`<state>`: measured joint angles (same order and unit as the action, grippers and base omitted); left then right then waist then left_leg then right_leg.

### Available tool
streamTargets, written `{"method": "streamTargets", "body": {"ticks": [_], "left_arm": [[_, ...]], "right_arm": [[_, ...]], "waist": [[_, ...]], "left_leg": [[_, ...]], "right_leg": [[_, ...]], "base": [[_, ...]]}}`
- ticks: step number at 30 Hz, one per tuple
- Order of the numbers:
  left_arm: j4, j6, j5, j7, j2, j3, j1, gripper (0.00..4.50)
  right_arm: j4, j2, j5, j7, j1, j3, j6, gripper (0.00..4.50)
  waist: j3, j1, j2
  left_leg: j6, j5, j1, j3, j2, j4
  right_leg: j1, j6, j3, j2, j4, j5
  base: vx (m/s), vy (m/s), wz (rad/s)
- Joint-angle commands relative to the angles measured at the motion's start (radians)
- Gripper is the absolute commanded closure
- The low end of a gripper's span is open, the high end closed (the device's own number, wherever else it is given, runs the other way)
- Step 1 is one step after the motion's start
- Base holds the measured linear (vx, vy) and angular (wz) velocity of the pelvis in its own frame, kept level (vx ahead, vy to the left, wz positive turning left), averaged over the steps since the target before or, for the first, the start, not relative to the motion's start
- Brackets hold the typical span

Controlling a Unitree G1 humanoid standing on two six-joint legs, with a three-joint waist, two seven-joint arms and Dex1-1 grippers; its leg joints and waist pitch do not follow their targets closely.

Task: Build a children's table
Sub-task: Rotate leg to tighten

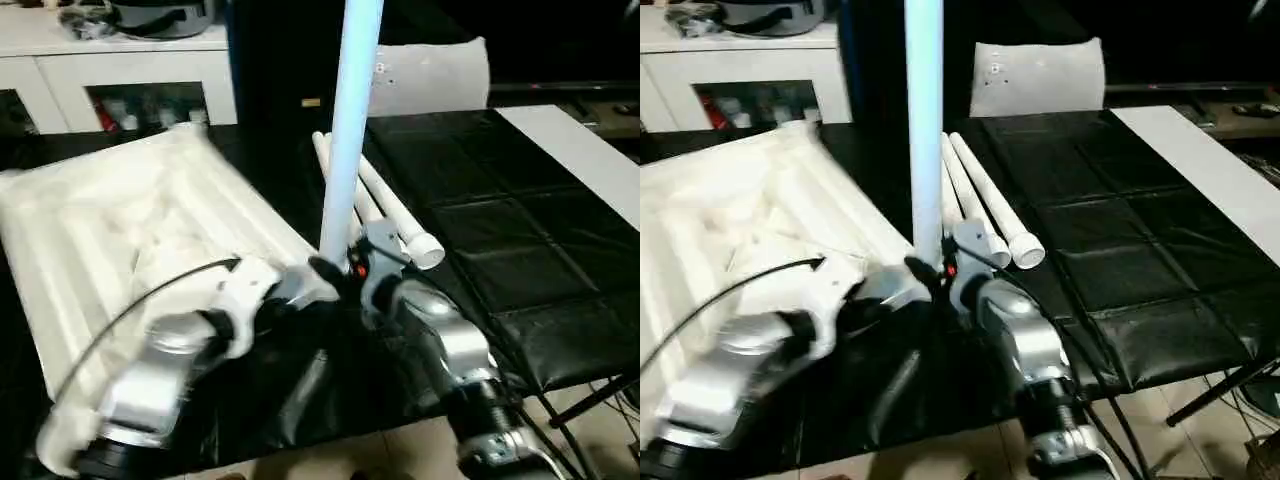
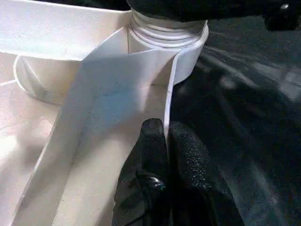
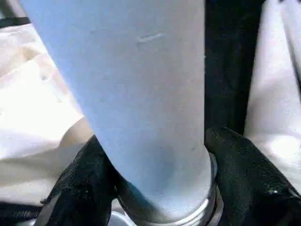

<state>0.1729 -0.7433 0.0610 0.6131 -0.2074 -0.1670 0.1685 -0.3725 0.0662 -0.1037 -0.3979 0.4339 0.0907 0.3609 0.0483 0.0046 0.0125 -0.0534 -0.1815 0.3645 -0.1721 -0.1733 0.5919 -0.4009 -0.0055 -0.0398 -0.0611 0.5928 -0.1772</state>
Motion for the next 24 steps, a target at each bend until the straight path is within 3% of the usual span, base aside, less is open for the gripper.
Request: {"method": "streamTargets", "body": {"ticks": [1,4,7,11,12,14,17,21,22,23,24], "left_arm": [[0.014,0.037,-0.015,-0.102,0.079,-0.038,0.063,4.5],[0.024,0.023,0.002,-0.089,0.061,-0.059,0.063,4.5],[0.033,0.008,0.009,-0.087,0.059,-0.061,0.061,4.5],[0.01,0.056,0.003,0.006,-0.04,-0.042,0.046,4.5],[0.006,0.061,-0.002,0.023,-0.057,-0.042,0.043,4.5],[0.005,0.063,-0.005,0.033,-0.067,-0.043,0.042,4.5],[-0.004,0.076,-0.015,0.063,-0.096,-0.038,0.04,4.5],[-0.04,0.16,-0.057,0.219,-0.224,-0.035,0.031,4.5],[-0.053,0.205,-0.081,0.295,-0.271,-0.038,0.025,4.5],[-0.062,0.234,-0.098,0.343,-0.3,-0.041,0.022,4.5],[-0.067,0.25,-0.108,0.37,-0.315,-0.042,0.02,4.5]], "right_arm": [[-0.021,0.116,-0.04,-0.094,-0.022,0.165,0.032,1.37],[0.009,0.105,-0.034,-0.081,-0.044,0.132,0.001,1.14],[0.02,0.105,-0.03,-0.077,-0.049,0.123,-0.003,0.82],[0.172,-0.032,-0.034,-0.198,-0.112,0.13,-0.057,0.54],[0.192,-0.054,-0.04,-0.217,-0.12,0.133,-0.064,0.37],[0.202,-0.066,-0.043,-0.225,-0.124,0.134,-0.067,0.31],[0.229,-0.098,-0.055,-0.255,-0.133,0.131,-0.07,0.06],[0.313,-0.224,-0.098,-0.404,-0.15,0.115,-0.059,0.06],[0.335,-0.268,-0.115,-0.469,-0.148,0.115,-0.052,0.06],[0.347,-0.295,-0.126,-0.51,-0.145,0.116,-0.047,0.06],[0.354,-0.309,-0.132,-0.534,-0.144,0.115,-0.044,0.06]], "waist": [[-0.052,0.006,-0.002],[-0.056,0.012,-0.007],[-0.058,0.015,-0.006],[-0.059,0.024,-0.014],[-0.06,0.025,-0.011],[-0.056,0.022,-0.011],[-0.051,0.018,-0.013],[-0.051,0.018,-0.015],[-0.052,0.021,-0.007],[-0.052,0.022,-0.009],[-0.051,0.022,-0.014]], "left_leg": [[-0.012,-0.358,-0.011,0.025,-0.044,-0.079],[0.009,-0.285,-0.003,0.019,-0.044,-0.077],[0.017,-0.247,-0.001,0.017,-0.045,-0.076],[0.023,-0.222,0.0,0.018,-0.046,-0.076],[0.026,-0.216,0.0,0.018,-0.045,-0.075],[0.027,-0.225,0.002,0.017,-0.046,-0.077],[0.013,-0.29,-0.005,0.019,-0.046,-0.079],[0.01,-0.314,-0.007,0.02,-0.047,-0.08],[0.02,-0.311,-0.005,0.022,-0.044,-0.078],[0.022,-0.305,-0.004,0.023,-0.045,-0.08],[0.027,-0.303,-0.009,0.02,-0.049,-0.079]], "right_leg": [[0.023,-0.123,0.039,-0.068,-0.089,-0.432],[0.031,-0.156,0.042,-0.065,-0.075,-0.297],[0.038,-0.171,0.042,-0.066,-0.07,-0.247],[0.043,-0.164,0.041,-0.064,-0.067,-0.22],[0.046,-0.165,0.039,-0.063,-0.066,-0.207],[0.045,-0.175,0.04,-0.064,-0.067,-0.218],[0.039,-0.156,0.038,-0.064,-0.08,-0.341],[0.035,-0.152,0.039,-0.062,-0.08,-0.348],[0.041,-0.147,0.038,-0.063,-0.08,-0.355],[0.043,-0.147,0.038,-0.063,-0.075,-0.347],[0.034,-0.154,0.041,-0.062,-0.075,-0.33]], "base": [[0.0,0.0,0.0],[0.0,0.0,0.0],[0.0,0.0,0.0],[0.0,0.0,0.0],[0.0,0.0,0.0],[0.0,0.0,0.0],[0.0,0.0,0.0],[0.0,0.0,0.0],[0.0,0.0,0.0],[0.0,0.0,0.0],[0.0,0.0,0.0]]}}
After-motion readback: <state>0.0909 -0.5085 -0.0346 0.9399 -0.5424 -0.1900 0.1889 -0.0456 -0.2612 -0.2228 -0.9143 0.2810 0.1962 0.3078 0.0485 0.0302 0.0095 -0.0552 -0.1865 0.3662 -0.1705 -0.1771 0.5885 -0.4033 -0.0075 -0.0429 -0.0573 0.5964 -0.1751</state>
